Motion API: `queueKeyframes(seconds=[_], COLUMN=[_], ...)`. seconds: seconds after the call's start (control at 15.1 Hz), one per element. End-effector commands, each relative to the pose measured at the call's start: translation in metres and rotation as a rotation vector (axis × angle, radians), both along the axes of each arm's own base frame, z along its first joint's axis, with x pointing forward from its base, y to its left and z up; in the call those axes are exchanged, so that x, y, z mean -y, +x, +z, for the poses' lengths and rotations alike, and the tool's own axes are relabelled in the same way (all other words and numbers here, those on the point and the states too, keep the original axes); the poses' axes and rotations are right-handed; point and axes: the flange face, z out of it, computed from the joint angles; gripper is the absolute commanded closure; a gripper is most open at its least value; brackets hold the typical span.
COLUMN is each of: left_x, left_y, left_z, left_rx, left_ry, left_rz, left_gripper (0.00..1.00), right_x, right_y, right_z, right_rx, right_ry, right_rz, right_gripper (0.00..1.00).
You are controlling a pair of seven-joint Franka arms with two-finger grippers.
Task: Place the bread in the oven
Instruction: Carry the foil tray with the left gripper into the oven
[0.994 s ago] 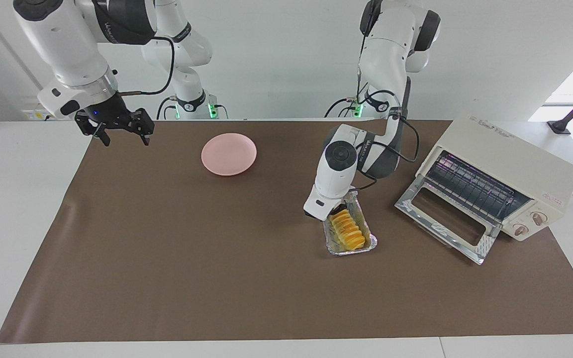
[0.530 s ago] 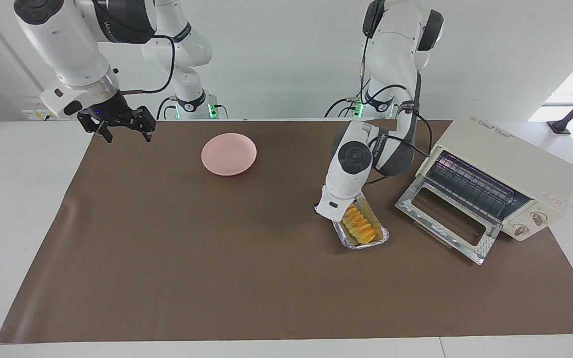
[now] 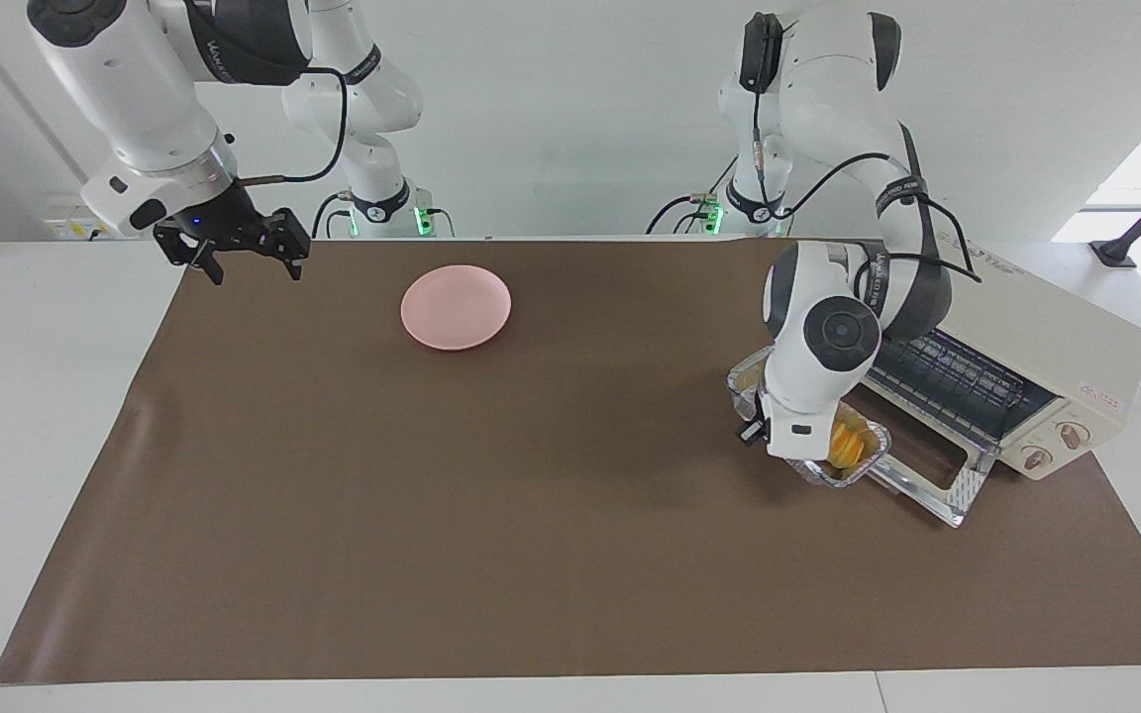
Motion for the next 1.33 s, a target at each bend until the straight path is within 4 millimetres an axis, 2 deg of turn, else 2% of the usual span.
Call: queueKeyframes(seconds=[0.0, 0.2, 0.4, 0.53, 0.6, 0.8, 0.93, 0.99, 1.06, 1.26], left_x=[-0.032, -0.077, -0.112, -0.124, -0.137, -0.161, -0.165, -0.168, -0.179, -0.187], left_y=[0.016, 0.029, 0.035, 0.037, 0.037, 0.035, 0.036, 0.035, 0.033, 0.030], left_z=[0.007, 0.010, 0.010, 0.010, 0.010, 0.010, 0.016, 0.016, 0.017, 0.017], left_rx=[-0.004, 0.018, 0.019, 0.012, 0.002, -0.028, -0.026, -0.034, -0.054, -0.095], left_ry=[0.040, 0.066, 0.075, 0.069, 0.070, 0.073, 0.081, 0.097, 0.109, 0.090], left_rz=[0.107, 0.157, 0.152, 0.143, 0.148, 0.172, 0.174, 0.158, 0.121, 0.017], left_gripper=[1.00, 1.00, 1.00, 1.00, 1.00, 1.00, 1.00, 1.00, 1.00, 1.00], right_x=[0.001, -0.002, -0.001, -0.001, -0.001, -0.001, -0.001, -0.001, -0.001, -0.001], right_y=[-0.007, -0.008, -0.008, -0.008, -0.008, -0.008, -0.008, -0.008, -0.008, -0.008], right_z=[0.006, 0.006, 0.006, 0.006, 0.007, 0.006, 0.006, 0.006, 0.006, 0.006], right_rx=[0.002, -0.001, -0.001, -0.001, 0.000, -0.001, -0.001, -0.001, -0.001, -0.001], right_ry=[0.014, 0.014, 0.014, 0.014, 0.014, 0.014, 0.014, 0.014, 0.014, 0.014], right_rz=[0.019, 0.025, 0.021, 0.023, 0.023, 0.021, 0.023, 0.022, 0.023, 0.021], right_gripper=[0.00, 0.00, 0.00, 0.00, 0.00, 0.00, 0.00, 0.00, 0.00, 0.00])
